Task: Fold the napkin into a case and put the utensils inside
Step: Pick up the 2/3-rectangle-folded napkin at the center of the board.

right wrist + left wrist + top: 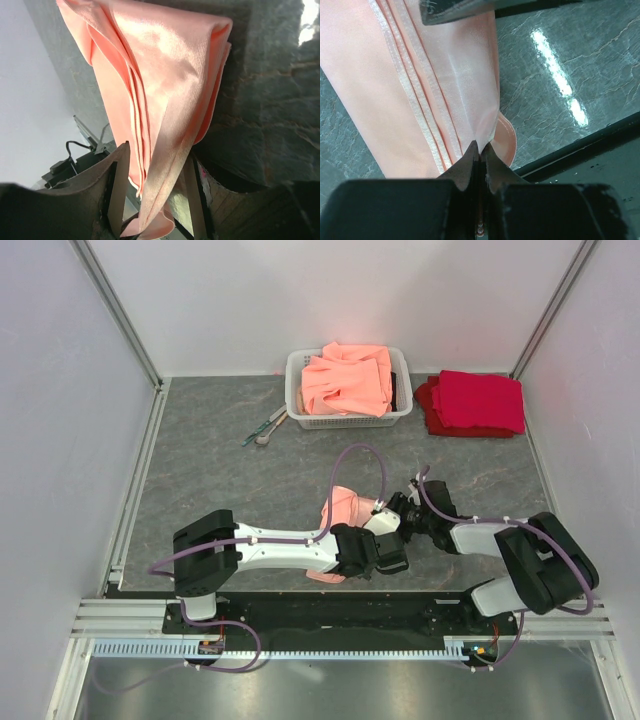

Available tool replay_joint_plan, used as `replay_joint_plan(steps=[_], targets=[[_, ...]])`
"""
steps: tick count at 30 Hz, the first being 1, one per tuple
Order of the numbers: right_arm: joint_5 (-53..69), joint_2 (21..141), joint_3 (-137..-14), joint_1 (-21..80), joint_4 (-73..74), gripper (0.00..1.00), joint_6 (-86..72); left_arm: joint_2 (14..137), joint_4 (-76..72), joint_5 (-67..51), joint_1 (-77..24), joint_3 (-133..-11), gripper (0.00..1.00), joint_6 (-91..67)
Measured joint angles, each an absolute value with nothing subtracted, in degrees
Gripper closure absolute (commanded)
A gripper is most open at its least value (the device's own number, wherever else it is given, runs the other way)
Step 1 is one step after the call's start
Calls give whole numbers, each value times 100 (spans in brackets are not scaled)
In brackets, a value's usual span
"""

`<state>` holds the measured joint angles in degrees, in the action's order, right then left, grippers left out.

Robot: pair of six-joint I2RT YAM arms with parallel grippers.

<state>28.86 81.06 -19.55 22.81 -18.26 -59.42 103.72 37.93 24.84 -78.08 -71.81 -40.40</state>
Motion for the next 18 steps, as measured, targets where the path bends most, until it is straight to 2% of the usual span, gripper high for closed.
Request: replay_joint_plan(steps=[8,11,13,14,15,16,17,18], targets=[[3328,8597,-1955,2117,-2526,47,-5977,10372,3791,2390,-7808,-7179,96,-4040],[3343,8595,-1890,2021,-2598,54,-5968,10372,3791,2377,-7808,-7179,96,-4040],[3341,8597,-1859,1968,-2600,63,-5942,10372,3789,2364,-7808,-7181,96,-4040],[3326,8615,-1850,1957,-2606,67,-5902,10372,3785,2355,-7808,-7181,93,-4040],[3332,8643,-1839,1951,-2622,75,-5894,10372,3780,2342,-7808,-7181,88,-4038],[3343,8687,-1835,1938,-2639,78,-5881,10372,3776,2333,-7808,-7181,81,-4038],[3332,8735,-1828,1929,-2659,85,-5857,10372,3769,2314,-7808,-7181,66,-4034],[3352,8783,-1824,1920,-2683,88,-5848,10372,3758,2265,-7806,-7181,62,-4018]])
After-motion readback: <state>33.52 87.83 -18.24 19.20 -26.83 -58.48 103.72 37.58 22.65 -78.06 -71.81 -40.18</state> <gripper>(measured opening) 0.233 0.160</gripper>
